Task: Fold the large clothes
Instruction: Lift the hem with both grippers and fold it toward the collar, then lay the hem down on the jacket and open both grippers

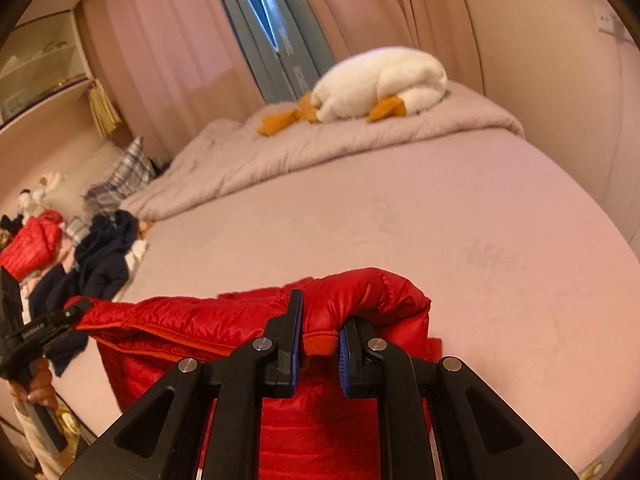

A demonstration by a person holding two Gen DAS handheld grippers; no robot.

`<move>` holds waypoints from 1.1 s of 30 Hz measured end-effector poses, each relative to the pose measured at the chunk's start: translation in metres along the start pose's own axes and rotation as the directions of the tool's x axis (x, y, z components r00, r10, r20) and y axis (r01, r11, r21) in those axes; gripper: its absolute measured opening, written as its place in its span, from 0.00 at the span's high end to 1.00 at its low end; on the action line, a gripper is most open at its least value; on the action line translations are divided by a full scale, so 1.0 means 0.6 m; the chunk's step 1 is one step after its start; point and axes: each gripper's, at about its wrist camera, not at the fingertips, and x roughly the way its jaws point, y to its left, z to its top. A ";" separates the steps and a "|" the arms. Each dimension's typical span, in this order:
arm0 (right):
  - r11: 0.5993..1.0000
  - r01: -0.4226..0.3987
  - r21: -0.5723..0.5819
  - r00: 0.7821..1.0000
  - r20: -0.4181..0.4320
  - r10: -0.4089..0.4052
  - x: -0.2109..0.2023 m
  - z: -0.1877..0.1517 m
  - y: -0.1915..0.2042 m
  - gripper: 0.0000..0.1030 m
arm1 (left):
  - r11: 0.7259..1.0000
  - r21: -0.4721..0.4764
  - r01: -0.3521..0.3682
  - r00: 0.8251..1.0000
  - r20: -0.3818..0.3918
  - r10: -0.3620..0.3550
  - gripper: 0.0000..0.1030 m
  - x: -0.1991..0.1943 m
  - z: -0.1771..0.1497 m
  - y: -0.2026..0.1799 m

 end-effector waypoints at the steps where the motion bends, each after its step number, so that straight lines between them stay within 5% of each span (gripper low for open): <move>1: 1.000 0.005 0.009 1.000 -0.016 -0.005 0.012 0.003 -0.003 0.86 | 1.000 -0.002 -0.011 1.000 -0.013 0.011 0.85 0.013 0.002 0.003; 10: 0.997 0.073 0.025 0.984 -0.163 -0.068 0.118 0.006 -0.022 0.86 | 0.995 0.000 -0.102 0.988 -0.119 0.101 0.83 0.127 0.007 0.036; 19: 0.993 0.115 0.026 0.969 -0.224 -0.106 0.168 0.001 -0.030 0.86 | 0.993 -0.005 -0.114 0.980 -0.164 0.112 0.75 0.177 -0.001 0.062; 26: 0.995 0.103 0.013 0.977 -0.187 -0.099 0.142 0.015 -0.032 0.65 | 0.999 -0.023 -0.042 0.993 -0.115 0.039 0.47 0.142 0.010 0.066; 30: 0.987 0.160 -0.032 0.983 -0.089 -0.162 0.110 0.029 -0.031 0.40 | 0.997 0.009 -0.082 0.995 -0.054 0.083 0.28 0.112 0.022 0.064; 33: 0.983 0.177 -0.047 0.981 -0.075 -0.180 0.106 0.039 -0.041 0.39 | 0.994 0.030 -0.108 0.994 -0.020 0.108 0.27 0.102 0.031 0.073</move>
